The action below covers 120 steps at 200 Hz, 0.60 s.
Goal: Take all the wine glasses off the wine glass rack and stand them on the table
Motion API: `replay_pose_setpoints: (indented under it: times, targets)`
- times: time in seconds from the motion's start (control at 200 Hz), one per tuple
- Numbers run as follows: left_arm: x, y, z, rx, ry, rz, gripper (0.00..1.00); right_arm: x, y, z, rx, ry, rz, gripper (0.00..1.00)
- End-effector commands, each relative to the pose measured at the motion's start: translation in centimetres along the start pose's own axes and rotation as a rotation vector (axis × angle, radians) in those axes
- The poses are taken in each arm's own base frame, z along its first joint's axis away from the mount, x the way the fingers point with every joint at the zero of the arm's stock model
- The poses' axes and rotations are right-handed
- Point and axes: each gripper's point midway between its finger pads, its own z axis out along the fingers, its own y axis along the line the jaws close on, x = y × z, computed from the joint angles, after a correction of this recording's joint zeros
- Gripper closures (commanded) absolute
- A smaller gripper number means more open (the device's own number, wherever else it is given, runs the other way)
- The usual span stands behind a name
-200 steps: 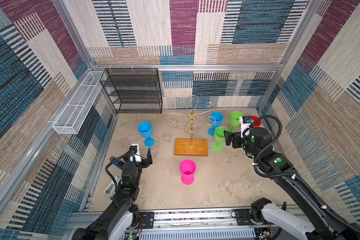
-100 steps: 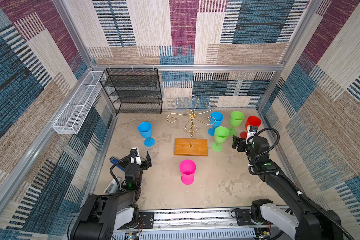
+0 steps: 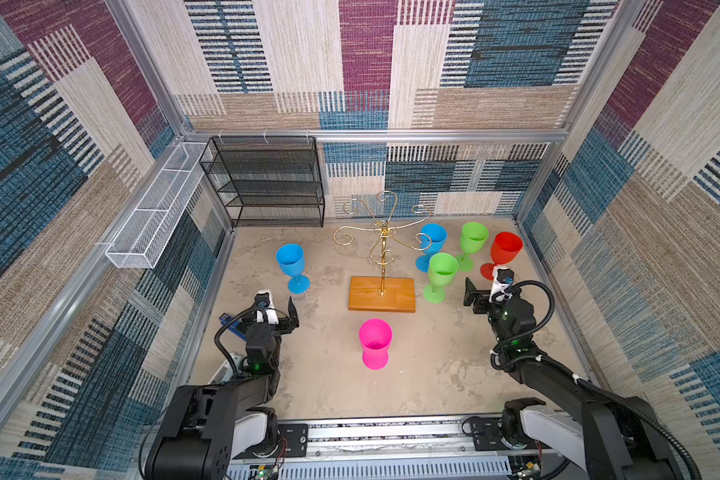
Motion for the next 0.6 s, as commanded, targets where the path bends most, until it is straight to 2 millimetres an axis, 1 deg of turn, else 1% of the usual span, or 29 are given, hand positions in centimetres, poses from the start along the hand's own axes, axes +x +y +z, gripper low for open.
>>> replay_pose_setpoints:
  times: [0.0, 0.17, 0.285, 0.396, 0.471, 0.596]
  targets:
    - [-1.5, -0.1, 0.2, 0.011, -0.055, 0.008, 0.01, -3.1, 0.2, -0.5, -0.014, -0.155, -0.022, 0.01]
    - [-0.8, 0.0, 0.8, 0.022, -0.073, 0.017, 0.01, -2.4, 0.3, -0.9, -0.020, -0.194, -0.051, 0.01]
    - [0.4, -0.4, 1.5, 0.048, -0.059, 0.028, 0.01, -1.7, 0.7, -1.3, -0.046, -0.217, -0.062, 0.01]
    - [1.2, -0.7, 2.3, 0.061, -0.031, 0.042, 0.01, -1.2, 0.7, -1.5, -0.047, -0.223, -0.062, 0.01]
    - [1.1, -0.6, 2.2, 0.051, -0.033, 0.039, 0.01, -1.1, 0.4, -1.9, -0.041, -0.236, -0.063, 0.01]
    - [1.1, -0.7, 2.2, 0.060, -0.033, 0.043, 0.01, -0.5, 0.3, -1.6, -0.045, -0.230, -0.062, 0.01]
